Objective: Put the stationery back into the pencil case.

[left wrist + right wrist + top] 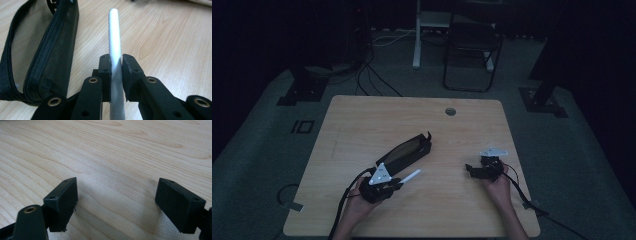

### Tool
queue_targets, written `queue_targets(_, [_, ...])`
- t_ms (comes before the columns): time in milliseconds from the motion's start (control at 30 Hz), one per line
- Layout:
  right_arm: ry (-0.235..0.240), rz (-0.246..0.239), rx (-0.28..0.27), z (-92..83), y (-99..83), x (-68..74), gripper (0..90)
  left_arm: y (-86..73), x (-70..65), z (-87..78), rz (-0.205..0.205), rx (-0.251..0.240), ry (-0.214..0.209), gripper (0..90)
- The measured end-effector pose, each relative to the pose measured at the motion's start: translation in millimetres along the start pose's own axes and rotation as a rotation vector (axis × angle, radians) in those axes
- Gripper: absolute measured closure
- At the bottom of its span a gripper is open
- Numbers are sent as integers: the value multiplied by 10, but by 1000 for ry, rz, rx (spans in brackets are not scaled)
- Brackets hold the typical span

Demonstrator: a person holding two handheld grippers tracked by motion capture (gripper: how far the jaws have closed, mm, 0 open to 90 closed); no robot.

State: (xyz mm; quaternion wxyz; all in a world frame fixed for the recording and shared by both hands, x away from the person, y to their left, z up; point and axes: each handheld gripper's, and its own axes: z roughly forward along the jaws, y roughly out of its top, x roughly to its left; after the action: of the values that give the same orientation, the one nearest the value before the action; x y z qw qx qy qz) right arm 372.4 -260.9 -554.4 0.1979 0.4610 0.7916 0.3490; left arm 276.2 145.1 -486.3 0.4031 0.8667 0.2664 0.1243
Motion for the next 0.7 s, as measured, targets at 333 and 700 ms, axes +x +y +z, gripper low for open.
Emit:
queue_targets(333, [0,0,0,0,0,0,184,60,-31,-94,20,-23,6,788])
queue_targets(700, [0,0,0,0,0,0,184,156,-75,-218,35,-57,3,788])
